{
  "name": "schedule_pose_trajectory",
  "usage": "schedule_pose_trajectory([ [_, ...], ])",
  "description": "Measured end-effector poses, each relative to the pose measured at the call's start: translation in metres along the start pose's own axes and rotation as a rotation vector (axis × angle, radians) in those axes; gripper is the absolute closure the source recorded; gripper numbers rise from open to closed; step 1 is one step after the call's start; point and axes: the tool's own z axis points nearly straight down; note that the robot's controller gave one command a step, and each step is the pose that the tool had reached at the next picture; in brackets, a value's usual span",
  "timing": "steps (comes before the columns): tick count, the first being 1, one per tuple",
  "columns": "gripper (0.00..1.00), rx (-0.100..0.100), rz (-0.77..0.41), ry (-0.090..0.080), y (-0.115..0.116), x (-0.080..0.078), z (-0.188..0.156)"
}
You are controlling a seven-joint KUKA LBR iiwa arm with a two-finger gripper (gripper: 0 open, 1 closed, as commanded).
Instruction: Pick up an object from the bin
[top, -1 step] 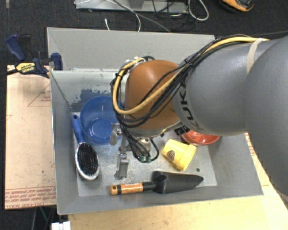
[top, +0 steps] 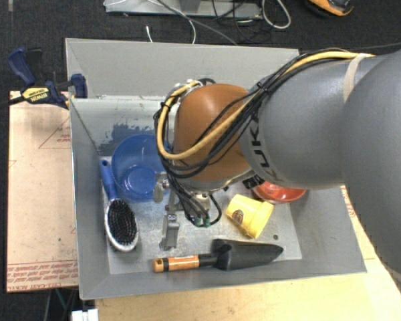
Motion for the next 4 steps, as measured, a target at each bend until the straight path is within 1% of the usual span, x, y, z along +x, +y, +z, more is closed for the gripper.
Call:
schedule_pose_trajectory([
  [1, 0.0, 0.0, 0.032, -0.001, 0.0, -0.001, 0.001],
  [2, 0.0, 0.0, 0.153, 0.001, 0.001, -0.007, 0.0],
  [3, 0.0, -0.002, -0.087, -0.007, 0.033, -0.024, 0.09],
  [4, 0.0, -0.004, 0.166, -0.011, 0.022, -0.024, 0.014],
])
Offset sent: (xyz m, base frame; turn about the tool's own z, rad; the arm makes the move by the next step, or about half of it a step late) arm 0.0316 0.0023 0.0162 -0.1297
